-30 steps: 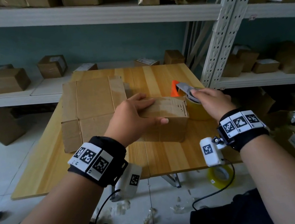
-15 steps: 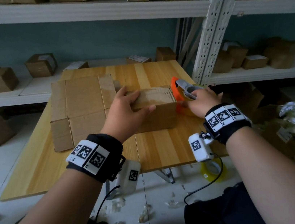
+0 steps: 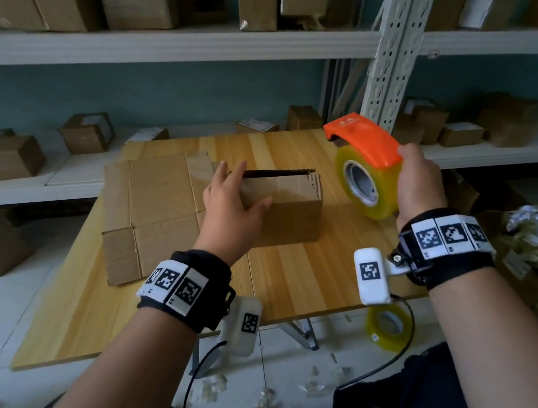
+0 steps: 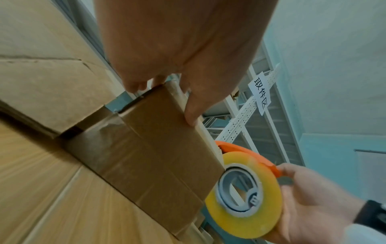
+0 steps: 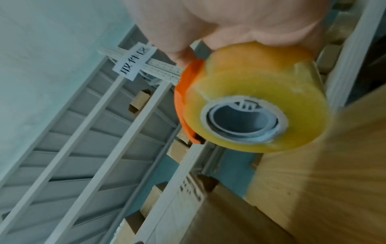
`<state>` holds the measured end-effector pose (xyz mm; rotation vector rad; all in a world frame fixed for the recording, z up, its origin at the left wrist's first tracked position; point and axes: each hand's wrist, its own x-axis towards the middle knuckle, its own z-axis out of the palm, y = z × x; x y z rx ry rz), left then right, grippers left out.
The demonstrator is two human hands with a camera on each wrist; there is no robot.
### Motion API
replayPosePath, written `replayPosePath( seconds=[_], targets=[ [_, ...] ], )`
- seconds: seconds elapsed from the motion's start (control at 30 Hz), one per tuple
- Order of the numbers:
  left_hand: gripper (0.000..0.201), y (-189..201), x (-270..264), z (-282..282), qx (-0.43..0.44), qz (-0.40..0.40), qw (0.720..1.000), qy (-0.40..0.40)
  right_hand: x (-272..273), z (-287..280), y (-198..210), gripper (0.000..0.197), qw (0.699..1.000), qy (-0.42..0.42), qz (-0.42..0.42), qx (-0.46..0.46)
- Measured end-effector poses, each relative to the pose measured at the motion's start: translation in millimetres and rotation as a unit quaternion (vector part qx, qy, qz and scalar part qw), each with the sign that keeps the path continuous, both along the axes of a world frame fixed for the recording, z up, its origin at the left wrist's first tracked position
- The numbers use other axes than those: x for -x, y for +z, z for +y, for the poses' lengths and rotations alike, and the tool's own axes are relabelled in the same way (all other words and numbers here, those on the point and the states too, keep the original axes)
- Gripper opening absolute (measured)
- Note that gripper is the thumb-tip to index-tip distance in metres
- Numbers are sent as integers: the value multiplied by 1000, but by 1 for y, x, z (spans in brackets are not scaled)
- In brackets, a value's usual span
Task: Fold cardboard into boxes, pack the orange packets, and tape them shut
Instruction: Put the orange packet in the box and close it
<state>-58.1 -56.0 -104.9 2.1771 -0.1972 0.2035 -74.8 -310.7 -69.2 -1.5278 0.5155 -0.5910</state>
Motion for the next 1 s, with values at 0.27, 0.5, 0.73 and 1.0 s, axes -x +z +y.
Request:
replayPosePath(
  seconds=[0.27, 0.5, 0.73, 1.0],
  targets=[
    [69, 6, 6, 10, 78, -49, 996, 10, 28, 12, 8, 45, 995, 47, -86, -17],
    [27, 13, 21, 18, 151, -183, 971, 8, 43, 11, 19, 44, 988, 104, -96, 57],
    [46, 26, 59, -4, 245, -17, 957, -151, 75, 9, 17, 38, 976, 145, -153, 54],
    [68, 32, 68, -12, 306, -3, 936, -174, 90, 20, 10, 65, 976, 157, -136, 58]
  ],
)
